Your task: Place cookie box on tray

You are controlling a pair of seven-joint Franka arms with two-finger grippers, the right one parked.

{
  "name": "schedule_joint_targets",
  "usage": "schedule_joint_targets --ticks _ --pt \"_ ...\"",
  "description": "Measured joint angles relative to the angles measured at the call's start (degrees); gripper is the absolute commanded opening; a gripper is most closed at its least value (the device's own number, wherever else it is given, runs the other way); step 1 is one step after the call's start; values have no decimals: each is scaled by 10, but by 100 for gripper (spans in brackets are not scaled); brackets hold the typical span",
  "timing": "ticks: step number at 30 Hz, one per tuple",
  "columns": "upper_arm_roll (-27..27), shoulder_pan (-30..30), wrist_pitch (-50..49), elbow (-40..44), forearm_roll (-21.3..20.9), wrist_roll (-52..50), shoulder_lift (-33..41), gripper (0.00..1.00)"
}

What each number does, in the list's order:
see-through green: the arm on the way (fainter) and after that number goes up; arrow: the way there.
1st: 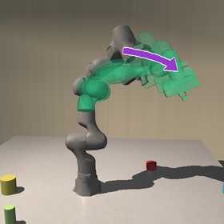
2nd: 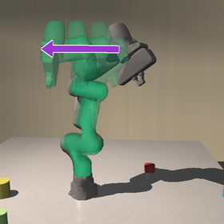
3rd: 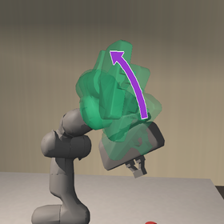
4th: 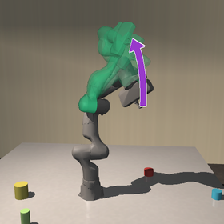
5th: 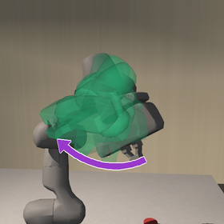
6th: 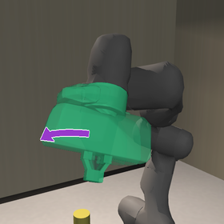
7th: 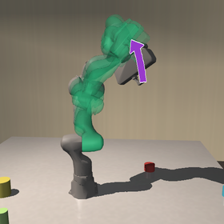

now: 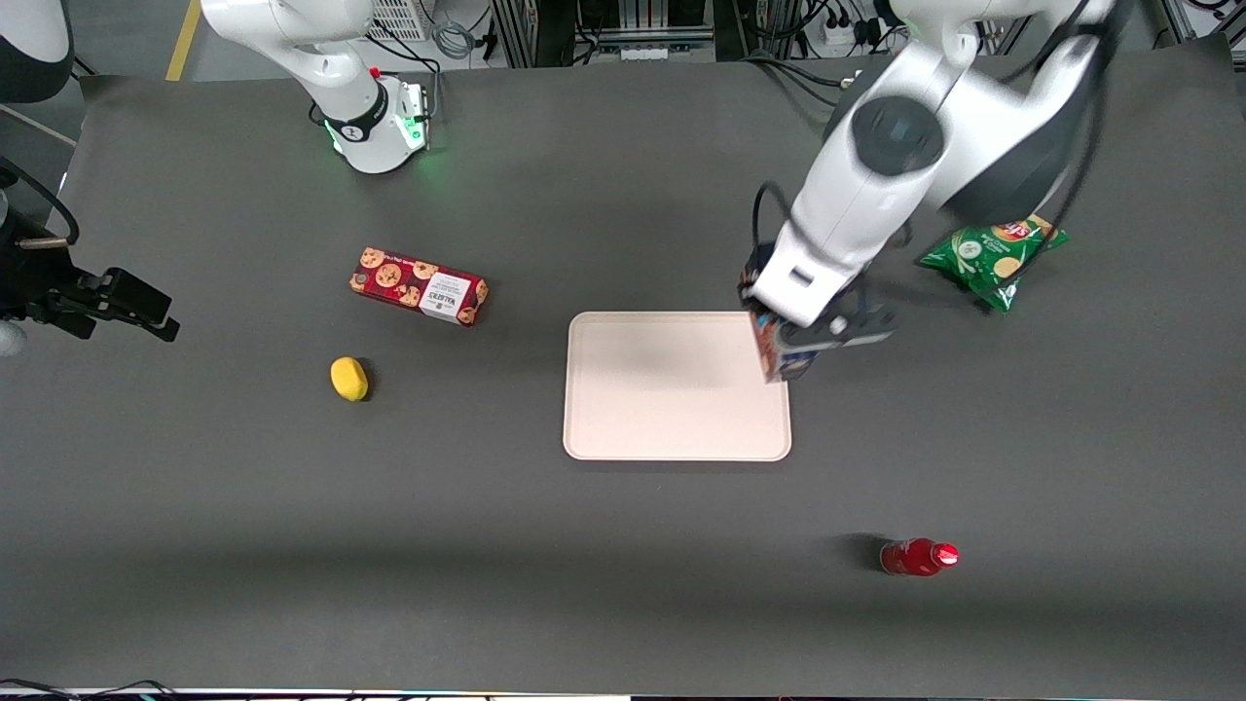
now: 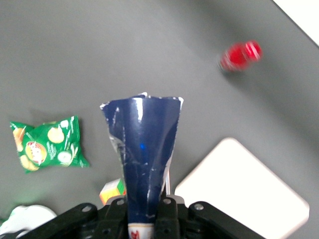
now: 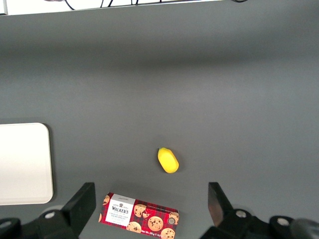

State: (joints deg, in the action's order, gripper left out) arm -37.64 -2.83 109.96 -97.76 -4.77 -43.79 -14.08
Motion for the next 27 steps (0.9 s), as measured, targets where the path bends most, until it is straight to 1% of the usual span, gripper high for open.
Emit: schedule_joint_targets --ticks 4,7,9,12,21,27 --pt "3 -2 79 -71 -13 42 -21 0" --pt "5 -5 102 -97 -35 65 -39 0" --pt "7 -7 109 -104 -56 72 -52 0" --pt "9 -9 125 -108 -73 78 -69 0" --pt "17 -10 226 -147 -84 83 -102 0" --pt "21 -10 252 -154 -113 83 -118 0"
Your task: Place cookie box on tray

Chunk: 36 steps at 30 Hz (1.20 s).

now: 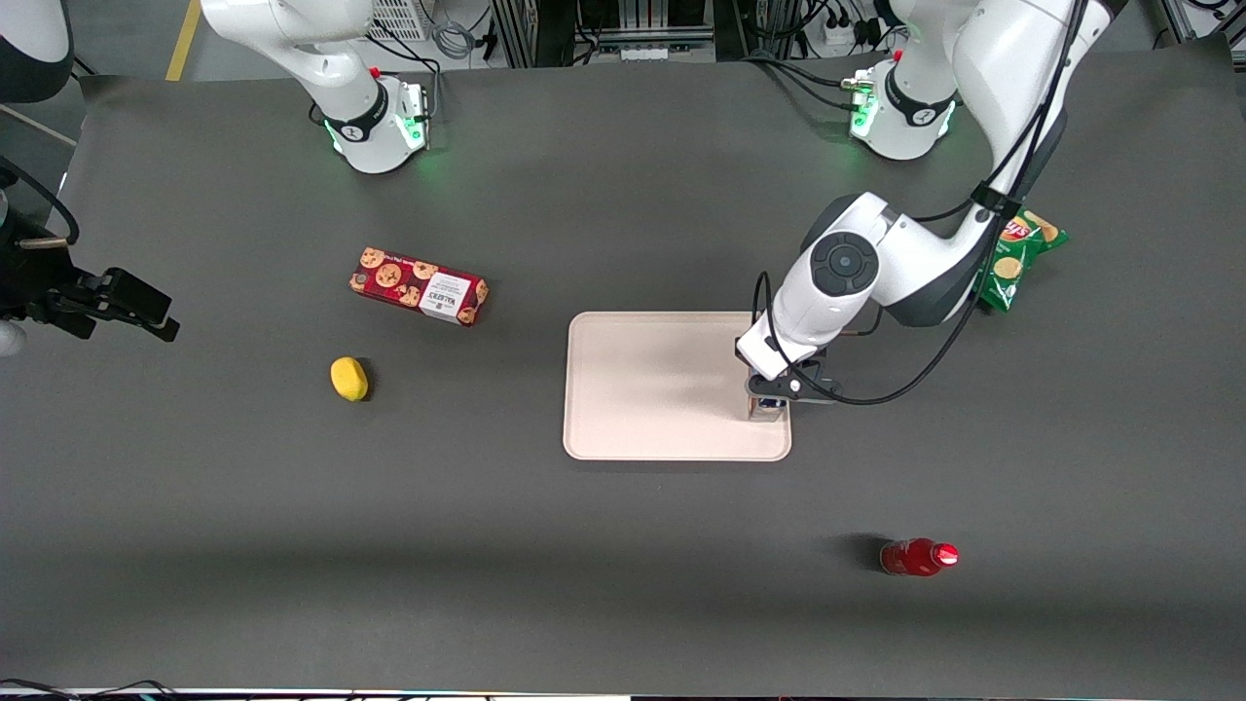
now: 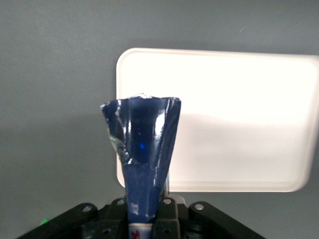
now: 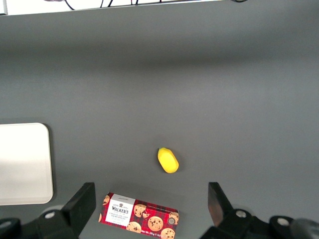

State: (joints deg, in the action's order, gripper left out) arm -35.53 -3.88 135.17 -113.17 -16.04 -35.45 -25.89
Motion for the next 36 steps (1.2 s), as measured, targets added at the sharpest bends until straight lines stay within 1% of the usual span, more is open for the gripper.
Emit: schedule_joint_targets --ticks 2,5,6,7,9,10,11,12,24,29,33,36 --pt "5 0 8 -1 -7 0 -5 1" --pt "11 -1 13 -1 -12 0 -12 7" --pt "12 -1 16 -1 -13 0 -14 13" --pt "13 -1 17 -1 -13 0 -16 22" --pt "13 -1 18 -1 -13 0 -18 35" --pt "13 -1 19 -1 -13 0 -19 50" --pt "13 -1 19 -1 -13 0 -19 79" --pt "13 -1 19 -1 -13 0 -19 100" --pt "13 -1 21 1 -13 0 -19 100" --pt "13 -2 12 18 -13 0 -15 100" --pt "15 -4 -44 56 -13 0 -2 100" --pt "16 -6 -122 104 -7 0 17 100"
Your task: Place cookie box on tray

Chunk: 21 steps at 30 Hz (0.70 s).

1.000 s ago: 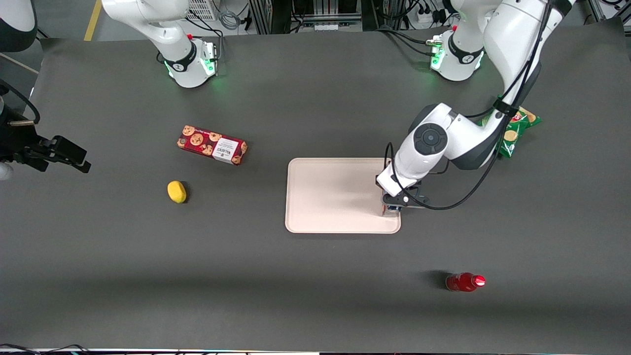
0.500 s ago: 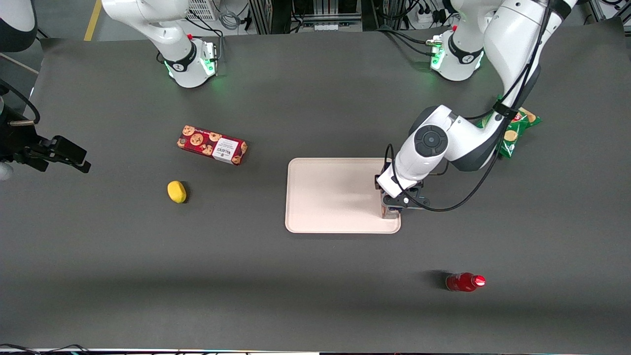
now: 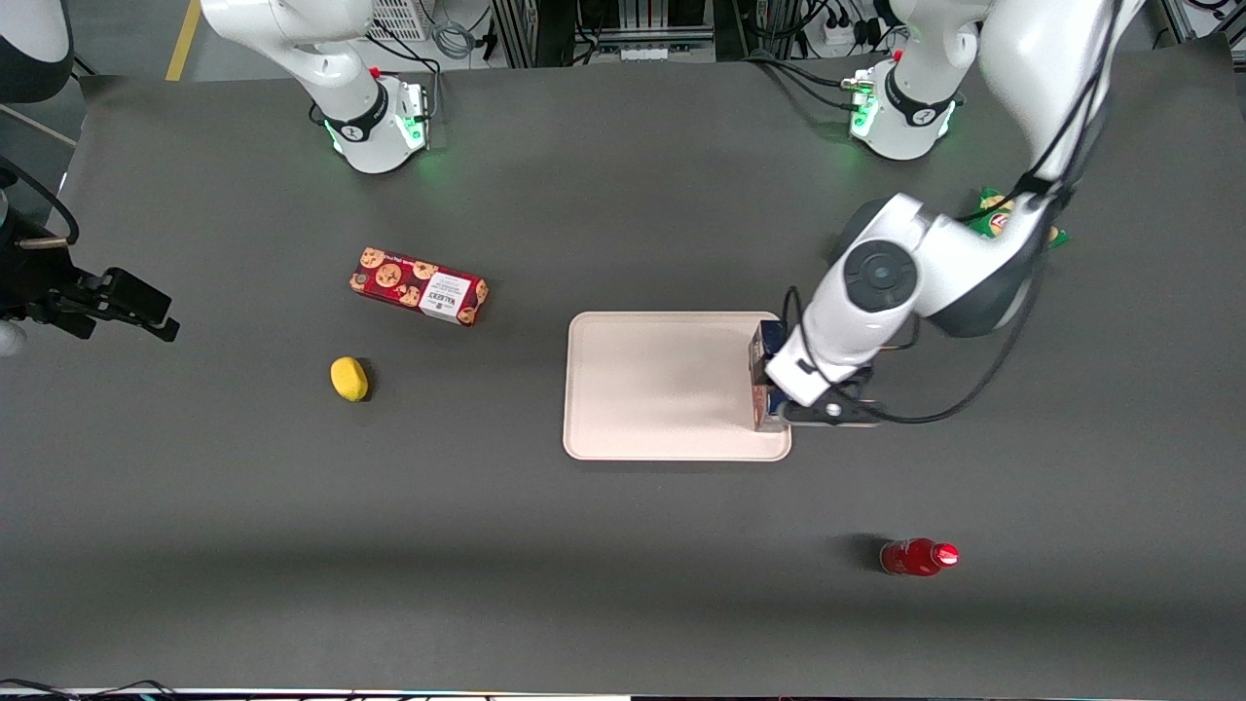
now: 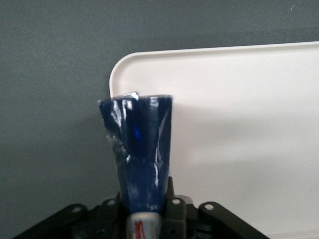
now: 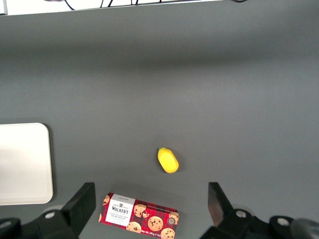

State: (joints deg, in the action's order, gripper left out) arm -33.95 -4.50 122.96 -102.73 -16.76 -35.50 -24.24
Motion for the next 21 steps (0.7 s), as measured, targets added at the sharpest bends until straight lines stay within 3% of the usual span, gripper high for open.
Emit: schedule_joint_targets --ticks 12,21 --pt "24 -1 -323 201 37 48 90 100" --pt "186 -3 -484 260 122 256 192 100"
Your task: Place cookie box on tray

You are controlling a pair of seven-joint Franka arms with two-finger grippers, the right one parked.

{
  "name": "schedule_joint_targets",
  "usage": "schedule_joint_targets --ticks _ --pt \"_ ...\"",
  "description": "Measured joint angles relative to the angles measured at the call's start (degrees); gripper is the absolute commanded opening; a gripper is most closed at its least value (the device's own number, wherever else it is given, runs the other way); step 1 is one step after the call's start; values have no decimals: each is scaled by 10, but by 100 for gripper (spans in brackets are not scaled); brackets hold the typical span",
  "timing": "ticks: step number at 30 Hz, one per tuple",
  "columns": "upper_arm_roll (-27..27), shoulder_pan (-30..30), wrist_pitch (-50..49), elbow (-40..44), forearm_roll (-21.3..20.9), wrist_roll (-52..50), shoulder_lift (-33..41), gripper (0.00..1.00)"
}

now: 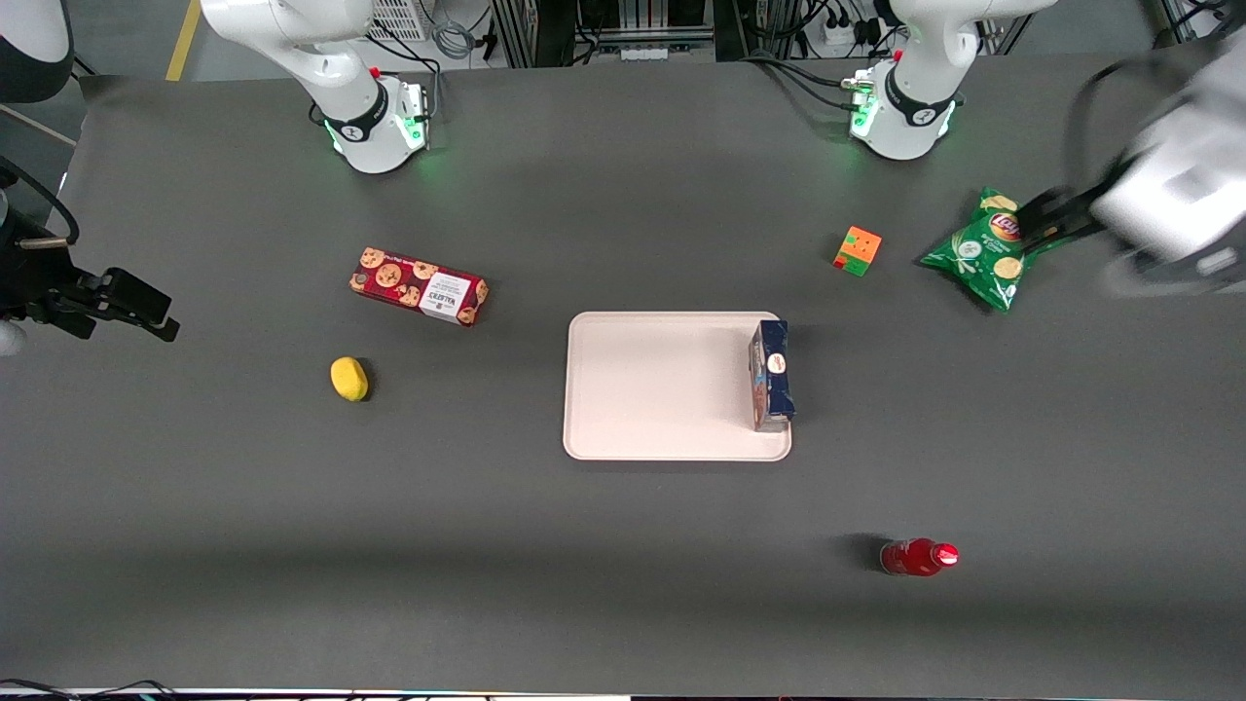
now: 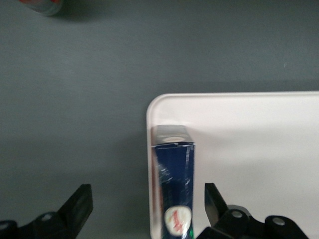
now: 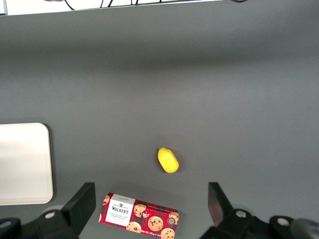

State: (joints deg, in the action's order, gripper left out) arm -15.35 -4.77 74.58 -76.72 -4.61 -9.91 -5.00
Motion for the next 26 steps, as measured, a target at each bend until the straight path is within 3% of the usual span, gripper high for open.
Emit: schedule_joint_targets --ticks 8,16,26 --pt "103 -2 48 -115 18 131 106 100" --pt "104 2 179 -286 33 137 170 100" --pt "104 3 199 -310 34 137 177 100"
